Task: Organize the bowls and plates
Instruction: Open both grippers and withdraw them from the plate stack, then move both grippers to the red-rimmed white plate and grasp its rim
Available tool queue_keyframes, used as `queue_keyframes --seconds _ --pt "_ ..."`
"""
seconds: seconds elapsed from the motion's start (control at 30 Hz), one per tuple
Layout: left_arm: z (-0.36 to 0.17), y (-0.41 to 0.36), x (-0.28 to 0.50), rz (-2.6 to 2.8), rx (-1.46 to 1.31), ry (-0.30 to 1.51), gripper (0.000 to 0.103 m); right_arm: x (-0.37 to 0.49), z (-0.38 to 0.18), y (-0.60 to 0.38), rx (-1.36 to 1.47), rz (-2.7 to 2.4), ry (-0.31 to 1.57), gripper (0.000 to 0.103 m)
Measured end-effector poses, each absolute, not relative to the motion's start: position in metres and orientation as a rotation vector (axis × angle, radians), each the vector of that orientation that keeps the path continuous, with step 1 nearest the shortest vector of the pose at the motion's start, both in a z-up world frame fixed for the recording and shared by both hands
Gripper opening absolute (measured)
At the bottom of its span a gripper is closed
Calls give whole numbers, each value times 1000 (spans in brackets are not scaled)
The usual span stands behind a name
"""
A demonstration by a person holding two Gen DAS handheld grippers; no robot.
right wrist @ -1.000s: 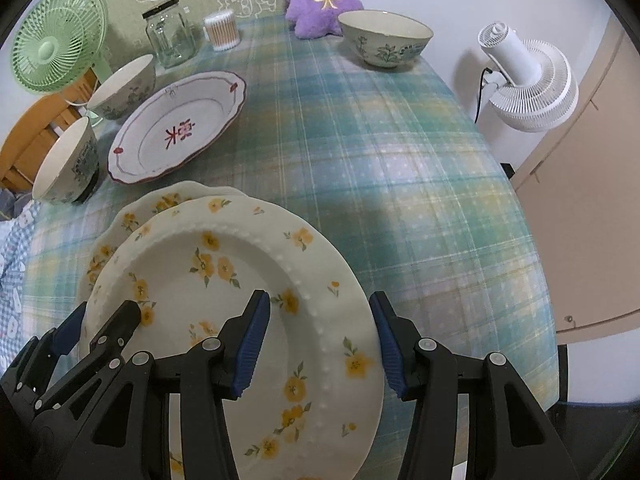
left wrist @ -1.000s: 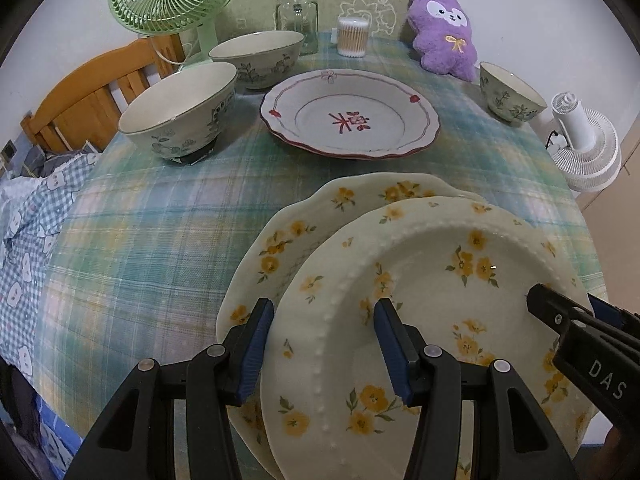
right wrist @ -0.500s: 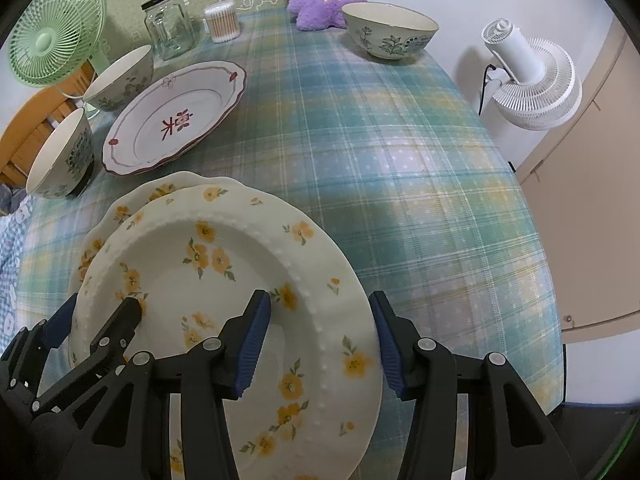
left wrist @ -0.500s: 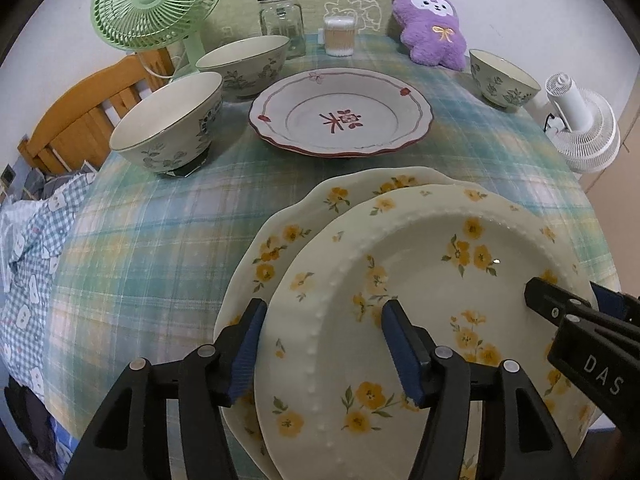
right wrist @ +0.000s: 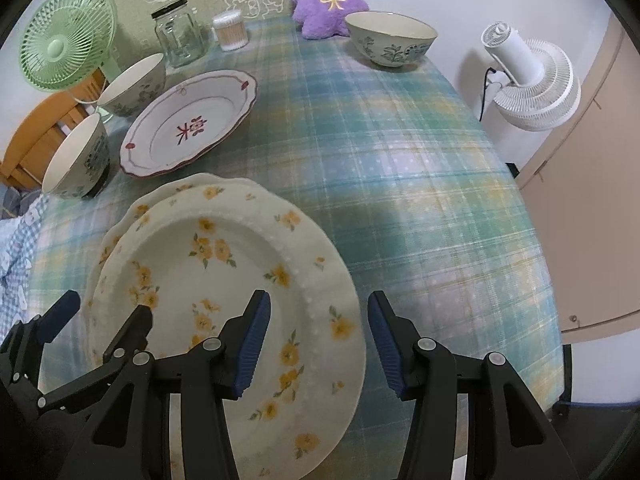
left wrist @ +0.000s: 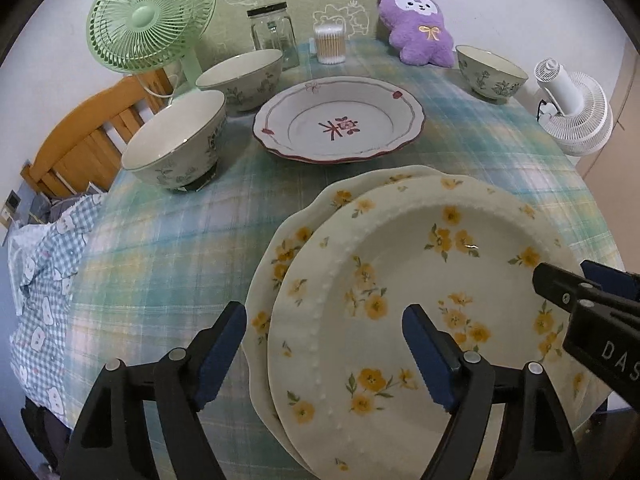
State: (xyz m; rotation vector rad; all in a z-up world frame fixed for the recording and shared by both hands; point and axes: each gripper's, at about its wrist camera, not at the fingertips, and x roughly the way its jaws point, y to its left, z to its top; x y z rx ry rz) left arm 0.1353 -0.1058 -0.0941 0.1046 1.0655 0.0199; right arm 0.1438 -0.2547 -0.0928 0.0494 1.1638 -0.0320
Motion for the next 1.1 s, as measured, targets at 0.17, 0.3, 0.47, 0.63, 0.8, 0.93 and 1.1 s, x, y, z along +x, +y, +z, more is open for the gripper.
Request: queue_keyframes --seconds 0.17,0.3,0.47,0.63,0.8,0.93,1.1 --pt "-94 -100 132 19 95 1062 82 143 -99 -250 14 -64 1164 42" --pt "-94 -97 131 20 88 1058 82 145 -100 -242 -4 -71 1157 41" --pt "-92 -95 131 13 74 1051 82 148 -101 -238 -27 -94 1151 41" --pt "-89 -92 132 4 56 1044 82 151 -101 -239 -16 -95 1172 43" --pt "-78 -87 132 -14 39 1022 86 152 -88 -240 8 -81 1152 47" --pt "-65 -82 132 -22 25 996 90 151 -64 -233 29 -53 1084 71" --pt "-45 -73 134 -37 1 963 92 154 -39 -222 41 -13 1041 73"
